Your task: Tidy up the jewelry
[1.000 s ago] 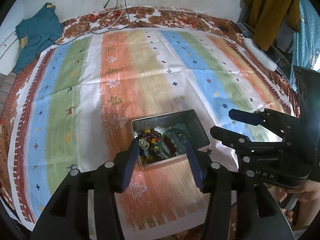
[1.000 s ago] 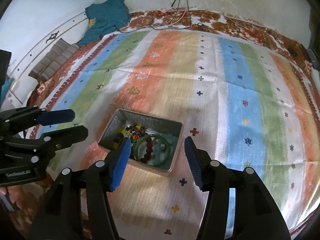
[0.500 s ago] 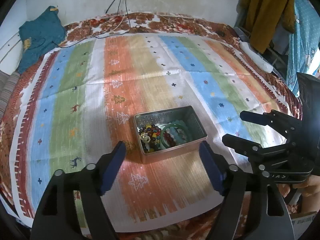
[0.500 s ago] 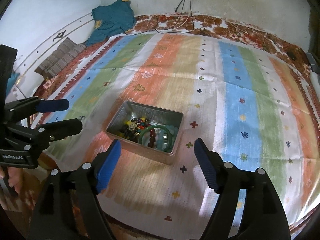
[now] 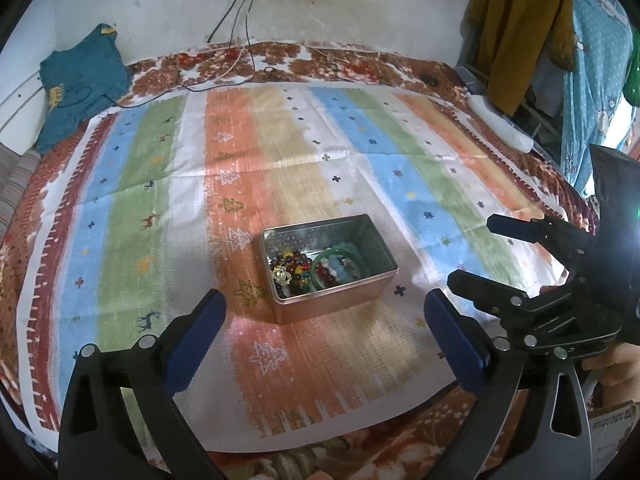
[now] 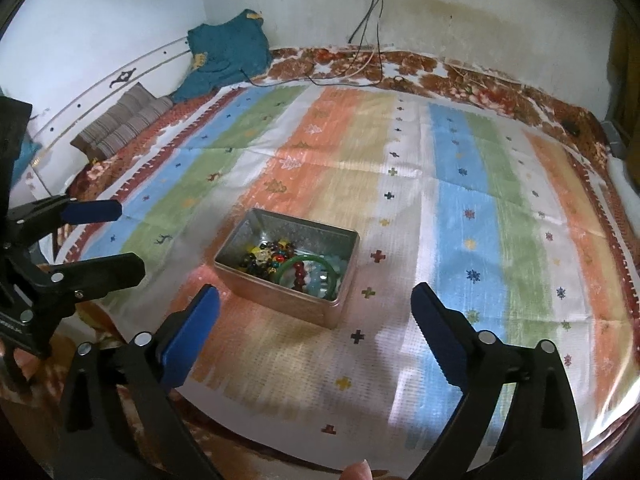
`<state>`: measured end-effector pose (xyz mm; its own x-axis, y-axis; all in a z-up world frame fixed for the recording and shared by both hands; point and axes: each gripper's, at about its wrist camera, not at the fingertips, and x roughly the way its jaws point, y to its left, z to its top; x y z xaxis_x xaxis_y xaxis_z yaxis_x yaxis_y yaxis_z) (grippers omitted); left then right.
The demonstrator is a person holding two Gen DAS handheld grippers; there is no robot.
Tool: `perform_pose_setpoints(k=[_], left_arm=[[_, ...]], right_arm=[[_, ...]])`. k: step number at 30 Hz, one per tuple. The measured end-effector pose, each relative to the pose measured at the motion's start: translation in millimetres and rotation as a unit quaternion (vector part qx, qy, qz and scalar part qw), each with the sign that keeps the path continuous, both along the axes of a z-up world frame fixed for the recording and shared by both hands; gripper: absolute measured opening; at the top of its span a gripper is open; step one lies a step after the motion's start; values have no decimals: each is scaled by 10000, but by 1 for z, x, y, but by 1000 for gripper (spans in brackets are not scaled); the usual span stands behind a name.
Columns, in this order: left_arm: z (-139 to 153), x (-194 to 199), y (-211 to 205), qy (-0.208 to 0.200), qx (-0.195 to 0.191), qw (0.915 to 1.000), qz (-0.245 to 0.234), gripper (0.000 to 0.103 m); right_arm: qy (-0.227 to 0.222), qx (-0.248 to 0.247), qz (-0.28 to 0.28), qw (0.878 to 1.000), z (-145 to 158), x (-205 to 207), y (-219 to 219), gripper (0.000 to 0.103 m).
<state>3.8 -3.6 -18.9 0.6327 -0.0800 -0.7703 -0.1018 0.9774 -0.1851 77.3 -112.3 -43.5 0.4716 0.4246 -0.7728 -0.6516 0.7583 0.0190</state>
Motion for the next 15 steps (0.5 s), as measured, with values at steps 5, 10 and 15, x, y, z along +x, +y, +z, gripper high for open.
perform_pose_setpoints(k=[5, 10, 15], left_arm=[[1, -2, 0, -10, 83, 9999, 58, 97], [0, -2, 0, 7, 181, 9997, 148, 97], [1, -4, -4, -16, 292, 9995, 132, 97]], right_arm=[[-35, 0, 20, 10000, 1, -2, 0, 98], [-52, 13, 20, 10000, 2, -4, -1, 98], [-60, 12, 33, 10000, 2, -5, -2, 98]])
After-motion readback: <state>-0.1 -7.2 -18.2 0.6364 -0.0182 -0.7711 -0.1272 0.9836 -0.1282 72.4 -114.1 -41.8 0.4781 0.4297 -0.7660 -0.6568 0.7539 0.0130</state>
